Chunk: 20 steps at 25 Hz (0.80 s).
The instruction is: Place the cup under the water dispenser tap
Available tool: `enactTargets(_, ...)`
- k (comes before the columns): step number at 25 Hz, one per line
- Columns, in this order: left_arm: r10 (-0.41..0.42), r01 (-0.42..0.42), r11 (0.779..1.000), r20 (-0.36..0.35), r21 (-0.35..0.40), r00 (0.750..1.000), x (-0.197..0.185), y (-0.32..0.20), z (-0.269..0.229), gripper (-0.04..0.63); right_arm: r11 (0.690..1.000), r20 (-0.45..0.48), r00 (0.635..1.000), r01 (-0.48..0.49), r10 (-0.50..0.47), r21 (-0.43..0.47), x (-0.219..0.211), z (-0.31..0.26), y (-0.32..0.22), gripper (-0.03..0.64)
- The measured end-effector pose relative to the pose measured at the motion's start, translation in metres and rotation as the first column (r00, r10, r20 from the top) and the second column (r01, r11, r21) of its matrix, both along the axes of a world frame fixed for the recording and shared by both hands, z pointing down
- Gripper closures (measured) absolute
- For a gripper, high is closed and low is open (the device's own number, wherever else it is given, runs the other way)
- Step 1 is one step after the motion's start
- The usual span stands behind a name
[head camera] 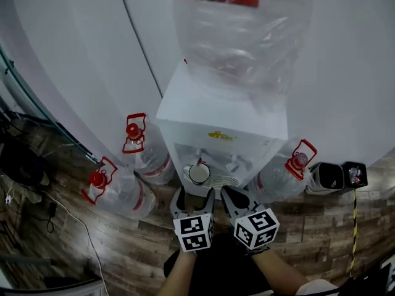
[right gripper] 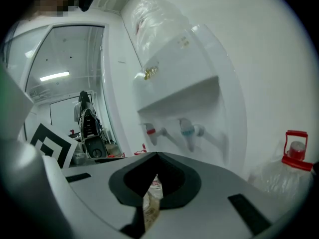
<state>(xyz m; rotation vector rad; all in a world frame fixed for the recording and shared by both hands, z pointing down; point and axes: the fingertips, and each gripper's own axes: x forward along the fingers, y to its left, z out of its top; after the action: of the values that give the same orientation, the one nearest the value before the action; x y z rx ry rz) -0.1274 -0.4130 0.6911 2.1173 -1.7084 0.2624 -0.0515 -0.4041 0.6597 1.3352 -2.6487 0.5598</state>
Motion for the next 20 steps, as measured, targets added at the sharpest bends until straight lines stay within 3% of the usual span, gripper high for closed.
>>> enactTargets(9,0.051,-0.051,0.999,0.011,-0.021,0.999,-0.012,0.072,-0.171,0.223,0.999,-0.003,0.999,-0.04,0.04,0.0,0.001,-0.166,0.062,0.595)
enactTargets(20,0.062,-0.062,0.998,0.05,-0.001,0.997,-0.014,0.185,-0.35,0.396,0.996,-0.011,0.997,-0.081,0.082,0.021,0.025,-0.341,0.17,0.595)
